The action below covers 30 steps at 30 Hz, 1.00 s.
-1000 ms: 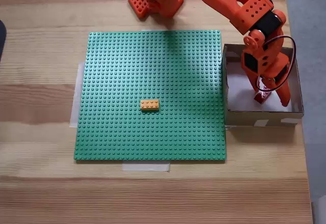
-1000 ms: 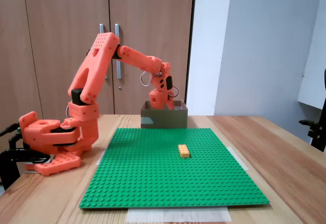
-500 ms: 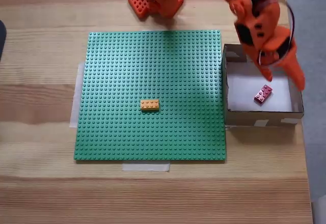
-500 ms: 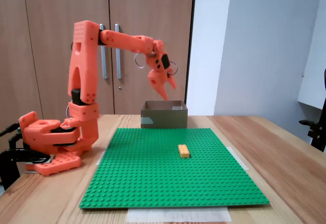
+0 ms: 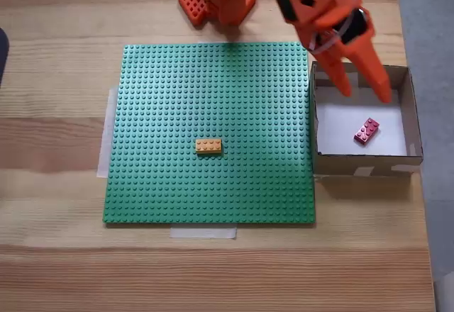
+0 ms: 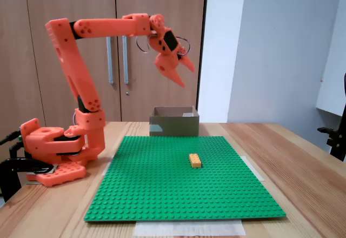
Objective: Pick the red lego block and put it in the box.
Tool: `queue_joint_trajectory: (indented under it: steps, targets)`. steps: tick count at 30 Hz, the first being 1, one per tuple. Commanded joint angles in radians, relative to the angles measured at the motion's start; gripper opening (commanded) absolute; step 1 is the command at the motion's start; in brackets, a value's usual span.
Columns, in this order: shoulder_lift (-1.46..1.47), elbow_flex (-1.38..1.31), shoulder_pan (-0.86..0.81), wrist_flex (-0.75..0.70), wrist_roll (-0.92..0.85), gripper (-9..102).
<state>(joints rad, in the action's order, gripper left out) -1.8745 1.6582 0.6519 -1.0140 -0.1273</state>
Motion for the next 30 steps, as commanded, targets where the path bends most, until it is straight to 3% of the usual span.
queue_joint_trajectory:
  steps: [1,9,18,30]
  targets:
    - [-0.098,0.014,-0.044,-0.009,0.012,32]
    - [-0.15,-0.008,-0.179,-0.069,0.012,26]
    - [-0.15,-0.092,-0.393,-0.16,0.133,5]
    - [-0.186,-0.155,-0.514,-0.216,0.146,-1]
